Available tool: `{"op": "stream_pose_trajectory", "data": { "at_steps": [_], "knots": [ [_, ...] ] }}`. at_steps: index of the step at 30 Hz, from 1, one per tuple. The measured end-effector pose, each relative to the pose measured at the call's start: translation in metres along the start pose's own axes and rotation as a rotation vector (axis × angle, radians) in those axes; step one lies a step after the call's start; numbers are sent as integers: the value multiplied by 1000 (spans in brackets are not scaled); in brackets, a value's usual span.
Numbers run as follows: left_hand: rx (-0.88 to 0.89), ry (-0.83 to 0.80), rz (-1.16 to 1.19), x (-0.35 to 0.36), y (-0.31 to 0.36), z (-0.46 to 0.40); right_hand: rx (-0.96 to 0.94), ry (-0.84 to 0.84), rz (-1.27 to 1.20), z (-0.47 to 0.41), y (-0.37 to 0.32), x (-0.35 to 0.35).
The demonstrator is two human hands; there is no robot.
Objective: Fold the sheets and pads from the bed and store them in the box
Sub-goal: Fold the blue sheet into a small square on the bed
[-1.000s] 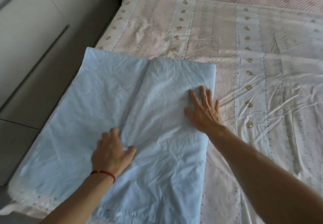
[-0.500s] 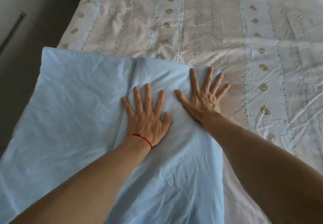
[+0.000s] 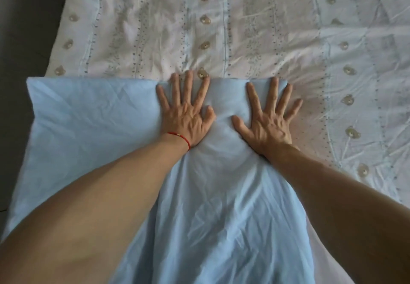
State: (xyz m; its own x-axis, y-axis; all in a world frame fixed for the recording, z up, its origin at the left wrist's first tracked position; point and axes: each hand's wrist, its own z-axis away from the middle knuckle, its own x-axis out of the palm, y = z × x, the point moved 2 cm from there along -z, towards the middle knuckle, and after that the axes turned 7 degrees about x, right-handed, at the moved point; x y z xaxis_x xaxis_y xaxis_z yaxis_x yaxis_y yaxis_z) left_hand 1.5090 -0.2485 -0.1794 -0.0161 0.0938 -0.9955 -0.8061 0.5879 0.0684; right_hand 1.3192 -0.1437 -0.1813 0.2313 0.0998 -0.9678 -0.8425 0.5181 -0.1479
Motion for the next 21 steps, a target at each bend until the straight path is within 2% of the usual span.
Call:
{"op": "stream_pose_trajectory", "data": {
  "at_steps": [6, 10, 12, 15, 18, 21],
  "knots": [
    [-49, -125, -62, -3, 4, -3, 6, -31, 34, -4, 3, -1],
    [-157, -198, 61, -33, 34, 27, 84, -146, -25, 28, -14, -31],
    [-56, -135, 137, -39, 60, 88, 20, -172, -93, 94, -16, -34],
    [119, -70, 53, -26, 86, 236, -129, -133, -92, 244, 6, -9],
    [131, -134, -33, -12, 88, 344, -93, -159, -107, 359, 43, 18],
    [82, -201, -52, -19, 87, 390, -85, -210, -130, 416, 61, 20]
  ]
}}
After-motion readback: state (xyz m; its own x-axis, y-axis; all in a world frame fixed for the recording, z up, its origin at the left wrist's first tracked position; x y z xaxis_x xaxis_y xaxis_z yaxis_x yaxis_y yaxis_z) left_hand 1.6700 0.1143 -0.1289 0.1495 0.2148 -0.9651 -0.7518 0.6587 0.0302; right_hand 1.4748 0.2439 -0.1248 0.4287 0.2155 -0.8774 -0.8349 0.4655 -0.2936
